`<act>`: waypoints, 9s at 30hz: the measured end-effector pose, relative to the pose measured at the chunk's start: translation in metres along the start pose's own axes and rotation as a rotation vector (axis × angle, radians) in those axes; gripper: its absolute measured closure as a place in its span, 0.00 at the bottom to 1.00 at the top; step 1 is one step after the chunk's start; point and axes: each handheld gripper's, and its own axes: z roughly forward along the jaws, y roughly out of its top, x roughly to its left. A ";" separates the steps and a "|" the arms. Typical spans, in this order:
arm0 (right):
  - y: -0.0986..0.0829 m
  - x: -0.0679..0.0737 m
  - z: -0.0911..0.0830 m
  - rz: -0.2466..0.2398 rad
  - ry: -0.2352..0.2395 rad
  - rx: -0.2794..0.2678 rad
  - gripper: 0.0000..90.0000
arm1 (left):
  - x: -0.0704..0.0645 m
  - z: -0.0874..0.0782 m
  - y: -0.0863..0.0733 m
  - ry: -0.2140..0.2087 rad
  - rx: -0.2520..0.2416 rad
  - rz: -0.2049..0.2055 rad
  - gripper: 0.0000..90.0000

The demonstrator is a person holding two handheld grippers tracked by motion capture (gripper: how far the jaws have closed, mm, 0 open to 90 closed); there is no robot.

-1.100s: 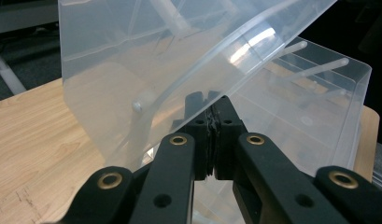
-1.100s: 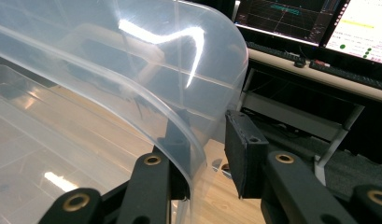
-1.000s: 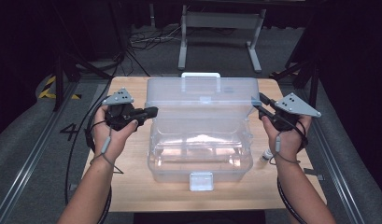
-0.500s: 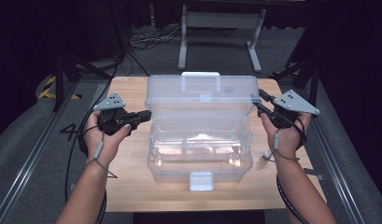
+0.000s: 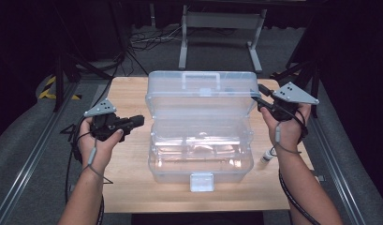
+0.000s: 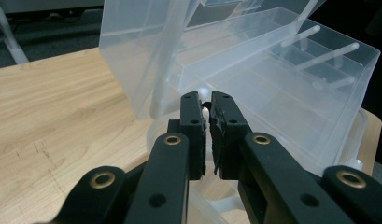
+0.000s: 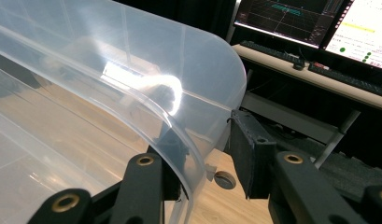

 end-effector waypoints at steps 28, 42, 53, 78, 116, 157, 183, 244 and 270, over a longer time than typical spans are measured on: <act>0.015 -0.025 0.044 0.050 -0.008 0.096 0.83 | 0.017 -0.006 -0.018 0.024 0.013 -0.061 0.93; 0.021 -0.038 0.071 0.105 0.004 0.172 0.85 | 0.018 -0.017 -0.029 0.068 0.016 -0.089 0.93; 0.019 -0.044 0.087 0.123 0.000 0.189 0.88 | 0.020 -0.028 -0.039 0.106 0.023 -0.108 0.93; 0.020 -0.061 0.131 0.176 0.015 0.352 0.93 | 0.031 -0.015 -0.034 0.086 0.048 -0.090 0.93; -0.007 -0.083 0.182 0.312 0.097 0.511 0.95 | 0.042 -0.018 -0.046 0.075 0.078 -0.133 0.87; -0.044 -0.085 0.206 0.406 0.115 0.545 0.93 | 0.047 -0.011 -0.051 0.099 0.132 -0.124 0.70; -0.050 -0.095 0.199 0.444 0.107 0.510 0.77 | 0.045 -0.003 -0.048 0.091 0.135 -0.109 0.64; -0.008 -0.093 -0.018 0.225 0.227 0.353 0.60 | 0.048 -0.006 -0.047 0.092 0.176 -0.117 0.60; -0.040 -0.074 -0.028 0.212 0.284 0.521 0.57 | 0.050 -0.010 -0.049 0.187 0.376 -0.148 0.52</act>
